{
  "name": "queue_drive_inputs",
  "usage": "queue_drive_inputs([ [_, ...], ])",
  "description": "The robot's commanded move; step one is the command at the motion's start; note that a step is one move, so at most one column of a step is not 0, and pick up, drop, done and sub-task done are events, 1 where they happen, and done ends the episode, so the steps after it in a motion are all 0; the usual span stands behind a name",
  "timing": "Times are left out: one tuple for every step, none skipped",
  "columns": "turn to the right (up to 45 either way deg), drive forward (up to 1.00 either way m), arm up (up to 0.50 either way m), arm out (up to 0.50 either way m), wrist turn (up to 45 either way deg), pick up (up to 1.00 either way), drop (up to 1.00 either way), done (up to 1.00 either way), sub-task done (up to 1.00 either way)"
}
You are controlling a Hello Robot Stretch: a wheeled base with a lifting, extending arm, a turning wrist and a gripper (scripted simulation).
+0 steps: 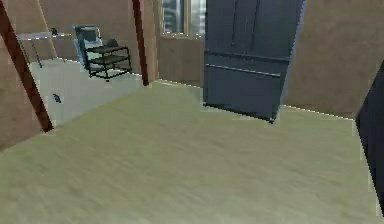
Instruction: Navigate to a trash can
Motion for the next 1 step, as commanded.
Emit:
queue_drive_inputs([
  [-30.0,0.0,0.0,0.0,0.0,0.0,0.0,0.0,0.0],
])
